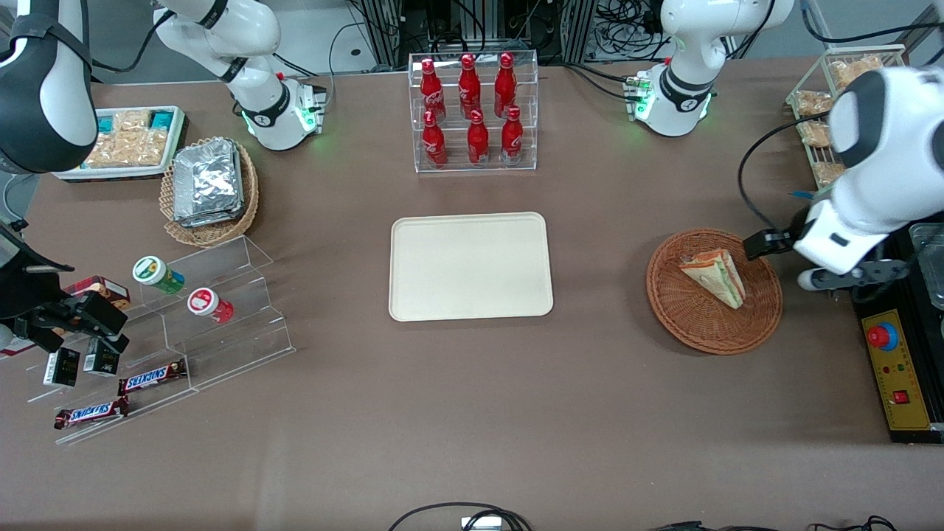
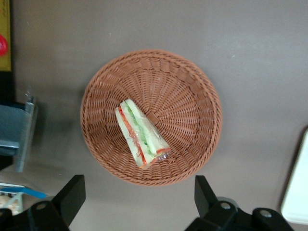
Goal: Place sandwich from basket to tray
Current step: 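Move the left gripper down over the wrapped sandwich in the wicker basket, then close the left gripper on the sandwich wedge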
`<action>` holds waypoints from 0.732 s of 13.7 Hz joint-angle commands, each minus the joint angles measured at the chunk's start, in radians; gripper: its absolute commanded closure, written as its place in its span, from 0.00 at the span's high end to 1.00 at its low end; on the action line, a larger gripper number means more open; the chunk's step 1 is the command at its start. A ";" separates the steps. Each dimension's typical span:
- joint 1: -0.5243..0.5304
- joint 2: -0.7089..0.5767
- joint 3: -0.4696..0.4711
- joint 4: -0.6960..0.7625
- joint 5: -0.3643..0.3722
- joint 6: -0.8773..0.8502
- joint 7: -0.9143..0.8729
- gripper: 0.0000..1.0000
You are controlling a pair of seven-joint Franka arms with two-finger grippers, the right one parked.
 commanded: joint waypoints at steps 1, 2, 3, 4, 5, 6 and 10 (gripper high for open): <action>-0.001 -0.078 0.005 -0.202 0.015 0.176 -0.133 1.00; -0.001 -0.071 0.005 -0.229 0.014 0.215 -0.158 1.00; 0.002 -0.058 0.006 -0.247 0.014 0.244 -0.179 1.00; 0.016 -0.049 0.006 -0.267 0.014 0.274 -0.204 1.00; 0.019 -0.043 0.006 -0.291 0.014 0.319 -0.228 1.00; 0.020 -0.035 0.006 -0.324 0.014 0.366 -0.248 1.00; 0.048 0.000 0.006 -0.411 0.014 0.528 -0.311 1.00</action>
